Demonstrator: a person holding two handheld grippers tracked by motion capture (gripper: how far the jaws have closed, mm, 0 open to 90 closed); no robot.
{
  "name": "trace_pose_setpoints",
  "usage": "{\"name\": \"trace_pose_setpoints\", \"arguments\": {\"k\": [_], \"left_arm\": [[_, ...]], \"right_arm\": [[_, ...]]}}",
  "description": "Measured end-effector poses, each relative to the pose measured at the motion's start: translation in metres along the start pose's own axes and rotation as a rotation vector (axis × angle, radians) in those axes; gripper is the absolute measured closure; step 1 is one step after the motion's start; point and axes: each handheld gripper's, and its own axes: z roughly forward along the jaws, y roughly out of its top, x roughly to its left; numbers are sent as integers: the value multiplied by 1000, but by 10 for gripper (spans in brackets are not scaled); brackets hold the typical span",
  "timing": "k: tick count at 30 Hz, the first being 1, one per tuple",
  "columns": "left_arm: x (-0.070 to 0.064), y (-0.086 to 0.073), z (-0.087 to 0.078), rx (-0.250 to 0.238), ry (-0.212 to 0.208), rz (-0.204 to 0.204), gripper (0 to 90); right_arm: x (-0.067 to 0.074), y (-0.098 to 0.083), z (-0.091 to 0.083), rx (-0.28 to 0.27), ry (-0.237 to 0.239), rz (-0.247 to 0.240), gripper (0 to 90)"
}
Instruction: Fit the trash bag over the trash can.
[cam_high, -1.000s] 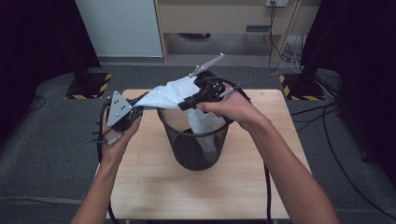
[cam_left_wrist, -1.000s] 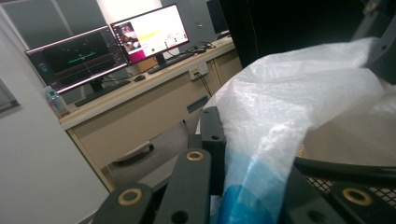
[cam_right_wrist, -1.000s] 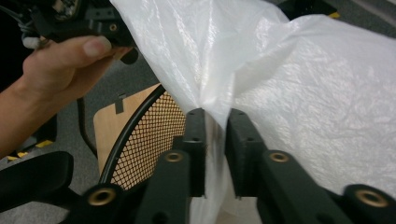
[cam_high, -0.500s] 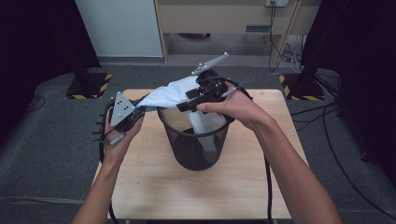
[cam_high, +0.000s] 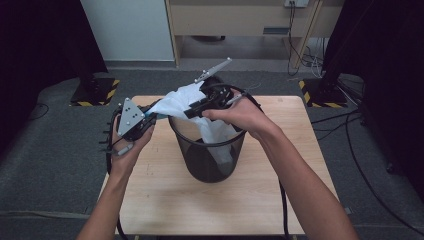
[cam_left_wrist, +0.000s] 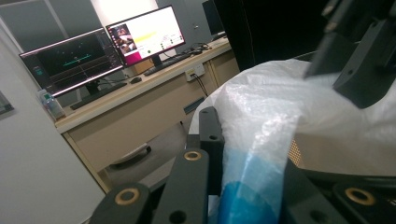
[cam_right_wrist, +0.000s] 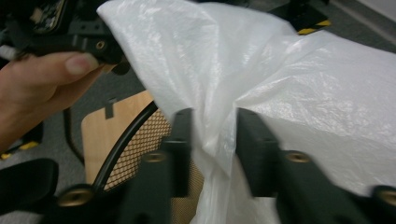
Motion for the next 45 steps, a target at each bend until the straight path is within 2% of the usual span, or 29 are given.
{"name": "trace_pose_setpoints", "arguments": {"k": [3,6,11,18,21,23,25,27,34,38,42,45], "left_arm": [[-1,-3,0,-1,7,-8,813],[-1,-7,0,-1,14,-14,790],[0,-15,1,7,33,-35,697],[0,-18,-8,-12,7,-38,845],[1,-17,-12,-27,13,-61,842],[2,-18,-14,-26,23,-62,804],[2,-19,-14,-23,14,-59,823],[2,-19,-14,-18,8,-55,843],[2,-12,-7,-5,8,-55,875],[5,-5,-2,3,9,-53,874],[5,4,1,18,3,-41,872],[4,9,1,18,-5,-38,868]], "right_arm": [[1,-1,1,10,26,-1,900],[1,-1,1,11,42,-3,900],[2,-2,-1,19,56,3,900],[5,-4,3,43,72,-6,900],[10,-3,7,52,91,-9,900],[11,-2,8,54,102,-7,900],[11,-2,8,54,99,-13,900],[11,-1,6,44,91,-18,849],[10,3,-2,-33,25,-46,498],[13,2,-1,-36,19,-48,370],[17,3,5,-30,19,-45,340],[17,5,9,-29,14,-51,434]]}}
